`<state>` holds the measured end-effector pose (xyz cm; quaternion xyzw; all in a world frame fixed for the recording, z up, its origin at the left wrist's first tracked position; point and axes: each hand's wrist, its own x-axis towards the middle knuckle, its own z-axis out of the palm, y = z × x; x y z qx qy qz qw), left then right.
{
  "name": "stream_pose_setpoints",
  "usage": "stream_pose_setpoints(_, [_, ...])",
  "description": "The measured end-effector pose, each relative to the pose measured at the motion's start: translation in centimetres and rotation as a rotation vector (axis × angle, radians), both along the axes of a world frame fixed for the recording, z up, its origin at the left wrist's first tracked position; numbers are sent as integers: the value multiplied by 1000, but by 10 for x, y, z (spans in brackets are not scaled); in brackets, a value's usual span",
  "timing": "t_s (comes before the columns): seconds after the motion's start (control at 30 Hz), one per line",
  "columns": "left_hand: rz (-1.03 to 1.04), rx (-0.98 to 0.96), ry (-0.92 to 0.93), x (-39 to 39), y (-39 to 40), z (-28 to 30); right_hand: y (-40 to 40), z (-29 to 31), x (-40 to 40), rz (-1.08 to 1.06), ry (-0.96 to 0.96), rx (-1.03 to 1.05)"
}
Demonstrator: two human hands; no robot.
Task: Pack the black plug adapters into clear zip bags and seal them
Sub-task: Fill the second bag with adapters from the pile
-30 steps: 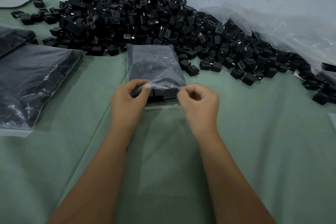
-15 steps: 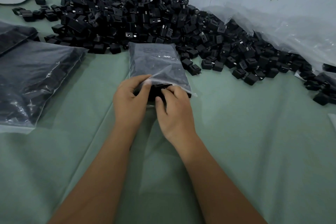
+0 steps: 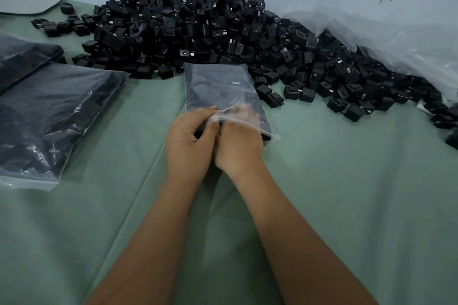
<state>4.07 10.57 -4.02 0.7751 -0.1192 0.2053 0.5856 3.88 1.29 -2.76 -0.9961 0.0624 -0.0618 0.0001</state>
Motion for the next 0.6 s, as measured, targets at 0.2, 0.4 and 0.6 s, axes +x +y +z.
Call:
stream_pose_setpoints(0.2, [-7, -25, -6, -1, 1, 2, -3, -2, 48, -110, 105, 187])
stream_pose_setpoints(0.4, [-8, -51, 35, 0, 0, 0, -9, -2, 44, -28, 114, 41])
stream_pose_setpoints(0.6, [-26, -53, 103, 1, 1, -1, -23, -10, -10, 376, -561, 300])
